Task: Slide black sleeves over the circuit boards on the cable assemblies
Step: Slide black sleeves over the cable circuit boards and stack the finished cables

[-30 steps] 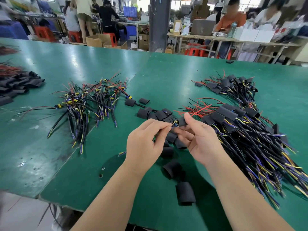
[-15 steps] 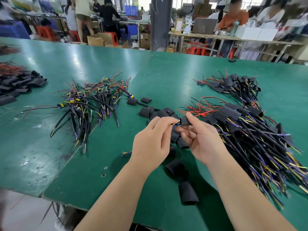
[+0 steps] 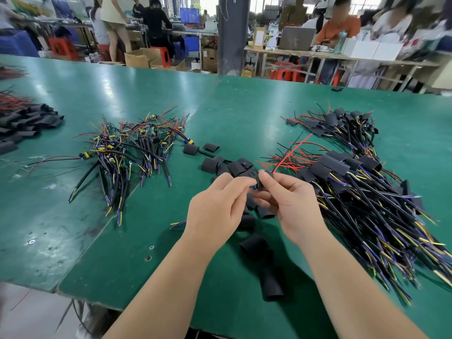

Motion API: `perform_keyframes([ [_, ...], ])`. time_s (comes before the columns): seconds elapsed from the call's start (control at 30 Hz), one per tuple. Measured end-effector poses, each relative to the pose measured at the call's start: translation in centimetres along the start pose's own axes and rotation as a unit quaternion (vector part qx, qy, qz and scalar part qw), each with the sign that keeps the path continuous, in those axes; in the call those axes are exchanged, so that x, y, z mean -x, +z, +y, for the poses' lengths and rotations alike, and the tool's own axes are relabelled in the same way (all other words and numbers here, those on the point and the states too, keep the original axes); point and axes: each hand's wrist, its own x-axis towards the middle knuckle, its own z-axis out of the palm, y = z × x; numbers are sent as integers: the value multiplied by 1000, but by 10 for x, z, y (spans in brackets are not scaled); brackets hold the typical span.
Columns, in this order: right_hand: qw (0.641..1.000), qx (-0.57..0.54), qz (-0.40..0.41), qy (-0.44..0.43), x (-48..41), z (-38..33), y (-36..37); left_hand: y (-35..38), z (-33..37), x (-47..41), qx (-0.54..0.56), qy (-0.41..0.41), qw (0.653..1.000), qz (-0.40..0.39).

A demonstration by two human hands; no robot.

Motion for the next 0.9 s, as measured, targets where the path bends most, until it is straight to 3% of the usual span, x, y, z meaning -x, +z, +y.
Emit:
perform_keyframes([
  [0.13, 999, 32, 7, -23, 1, 4, 5, 0, -1, -1, 23, -17, 999, 33],
  [0.3, 996, -83, -12, 19, 1, -4, 6, 3, -6, -1, 90, -53, 992, 64],
  [0.43, 995, -83, -43, 14, 0, -8, 0, 6, -8, -1, 140, -55, 986, 69],
  [0.67, 994, -57, -83, 47, 1, -7, -1, 5, -11, -1, 145, -99, 983, 51],
  [0.8, 988, -113, -92, 50, 4, -6, 6, 6, -8, 0, 135, -128, 982, 41],
  [0.9, 986, -141, -83, 36, 5, -8, 9, 4, -2, 1, 131, -100, 985, 49],
])
